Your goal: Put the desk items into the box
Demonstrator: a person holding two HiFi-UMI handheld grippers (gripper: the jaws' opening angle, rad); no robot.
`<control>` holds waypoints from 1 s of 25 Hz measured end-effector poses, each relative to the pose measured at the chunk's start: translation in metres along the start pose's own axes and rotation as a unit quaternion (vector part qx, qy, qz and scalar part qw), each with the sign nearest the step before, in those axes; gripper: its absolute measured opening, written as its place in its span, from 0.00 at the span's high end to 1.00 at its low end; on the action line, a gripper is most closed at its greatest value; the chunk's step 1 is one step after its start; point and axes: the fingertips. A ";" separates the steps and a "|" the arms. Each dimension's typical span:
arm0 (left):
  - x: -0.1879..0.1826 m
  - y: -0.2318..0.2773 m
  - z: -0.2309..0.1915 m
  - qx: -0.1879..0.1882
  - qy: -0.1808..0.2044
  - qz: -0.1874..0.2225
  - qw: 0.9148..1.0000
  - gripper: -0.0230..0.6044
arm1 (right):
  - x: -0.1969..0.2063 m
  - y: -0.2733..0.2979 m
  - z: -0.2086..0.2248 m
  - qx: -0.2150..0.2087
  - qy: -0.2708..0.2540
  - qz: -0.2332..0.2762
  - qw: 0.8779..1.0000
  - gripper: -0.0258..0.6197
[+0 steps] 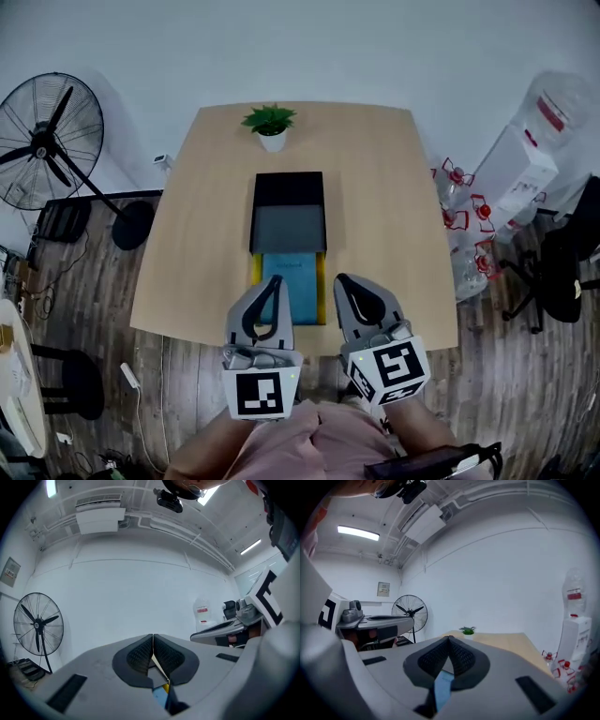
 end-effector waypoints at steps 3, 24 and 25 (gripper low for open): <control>-0.024 -0.003 0.007 -0.008 0.004 0.015 1.000 0.94 | -0.027 -0.019 0.008 0.014 -0.031 0.034 0.999 0.96; -0.058 -0.011 0.047 -0.020 0.020 0.036 0.999 0.94 | -0.047 -0.067 0.035 0.033 -0.050 0.082 0.995 0.96; -0.058 -0.011 0.047 -0.020 0.020 0.036 0.999 0.94 | -0.047 -0.067 0.034 0.033 -0.050 0.082 0.995 0.96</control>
Point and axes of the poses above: the fingertips, and each gripper's own axes: y forward along the fingers, z to its right, x out of its underside, and after that the axes turned 4 degrees about -z, right-handed
